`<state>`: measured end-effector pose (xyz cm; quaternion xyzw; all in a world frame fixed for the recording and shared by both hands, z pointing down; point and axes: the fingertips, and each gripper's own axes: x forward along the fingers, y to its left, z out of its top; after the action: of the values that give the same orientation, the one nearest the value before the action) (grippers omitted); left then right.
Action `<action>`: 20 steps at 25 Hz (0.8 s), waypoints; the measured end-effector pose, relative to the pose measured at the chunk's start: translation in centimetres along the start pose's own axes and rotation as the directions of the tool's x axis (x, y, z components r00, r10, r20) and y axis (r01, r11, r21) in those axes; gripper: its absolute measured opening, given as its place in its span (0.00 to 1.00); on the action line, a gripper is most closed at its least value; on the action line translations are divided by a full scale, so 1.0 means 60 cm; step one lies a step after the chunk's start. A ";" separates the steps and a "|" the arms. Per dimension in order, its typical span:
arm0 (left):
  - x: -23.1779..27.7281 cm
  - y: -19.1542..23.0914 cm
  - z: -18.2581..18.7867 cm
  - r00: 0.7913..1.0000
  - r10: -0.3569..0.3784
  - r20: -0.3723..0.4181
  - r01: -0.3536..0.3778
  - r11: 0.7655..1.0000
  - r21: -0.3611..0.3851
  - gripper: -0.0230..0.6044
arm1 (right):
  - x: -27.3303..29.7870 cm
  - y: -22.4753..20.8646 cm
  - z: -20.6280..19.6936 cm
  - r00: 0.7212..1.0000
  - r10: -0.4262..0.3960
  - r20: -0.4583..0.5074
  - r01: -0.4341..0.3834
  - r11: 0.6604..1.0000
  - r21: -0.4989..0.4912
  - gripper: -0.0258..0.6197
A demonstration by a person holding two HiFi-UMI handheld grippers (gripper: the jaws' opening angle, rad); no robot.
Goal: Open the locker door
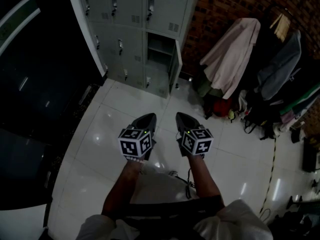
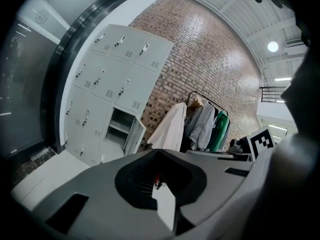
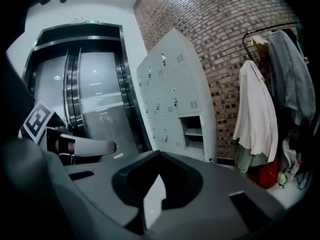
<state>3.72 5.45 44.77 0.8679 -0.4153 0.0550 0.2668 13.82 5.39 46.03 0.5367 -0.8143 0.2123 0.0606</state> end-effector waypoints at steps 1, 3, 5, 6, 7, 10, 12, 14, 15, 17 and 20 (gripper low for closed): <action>0.002 -0.001 -0.001 1.000 0.003 0.001 -0.003 1.000 -0.003 0.03 | 0.000 -0.001 -0.001 1.000 0.003 -0.002 -0.003 1.000 -0.001 0.05; 0.004 -0.004 -0.004 1.000 0.010 -0.001 -0.010 1.000 -0.008 0.03 | -0.002 -0.003 -0.001 1.000 0.008 -0.006 -0.008 1.000 -0.002 0.05; 0.006 -0.007 -0.005 1.000 0.011 -0.002 -0.012 1.000 -0.010 0.03 | -0.004 -0.005 -0.002 1.000 0.010 -0.009 -0.010 1.000 -0.005 0.05; 0.007 -0.007 -0.005 1.000 0.012 -0.001 -0.012 1.000 -0.012 0.03 | -0.004 -0.007 -0.002 1.000 0.011 -0.012 -0.011 1.000 -0.004 0.05; 0.008 -0.006 -0.006 1.000 0.013 -0.002 -0.013 1.000 -0.016 0.03 | -0.004 -0.008 -0.004 1.000 0.010 -0.014 -0.010 1.000 -0.002 0.05; 0.008 -0.005 -0.010 1.000 0.013 -0.003 -0.013 1.000 -0.028 0.03 | -0.005 -0.010 -0.003 1.000 0.008 -0.018 -0.008 1.000 -0.003 0.05; 0.008 -0.006 -0.009 1.000 0.011 -0.002 -0.011 0.999 -0.031 0.03 | -0.005 -0.009 -0.002 1.000 0.009 -0.020 -0.009 1.000 -0.008 0.05; 0.006 -0.005 -0.010 1.000 0.012 -0.002 -0.012 0.999 -0.034 0.03 | -0.004 -0.008 -0.004 1.000 0.009 -0.023 -0.009 1.000 -0.010 0.05; 0.005 -0.004 -0.011 1.000 0.013 -0.002 -0.013 0.999 -0.035 0.03 | -0.004 -0.007 -0.005 1.000 0.009 -0.025 -0.010 1.000 -0.010 0.05; 0.004 -0.004 -0.012 1.000 0.012 -0.002 -0.012 0.999 -0.034 0.03 | -0.004 -0.006 -0.006 1.000 0.009 -0.024 -0.009 1.000 -0.010 0.05; 0.001 -0.001 -0.012 1.000 0.011 -0.002 -0.011 0.999 -0.034 0.03 | -0.003 -0.003 -0.007 1.000 0.006 -0.023 -0.007 1.000 -0.010 0.05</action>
<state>3.91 5.83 45.39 0.8610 -0.4207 0.0502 0.2815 14.02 5.65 46.38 0.5313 -0.8164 0.2147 0.0717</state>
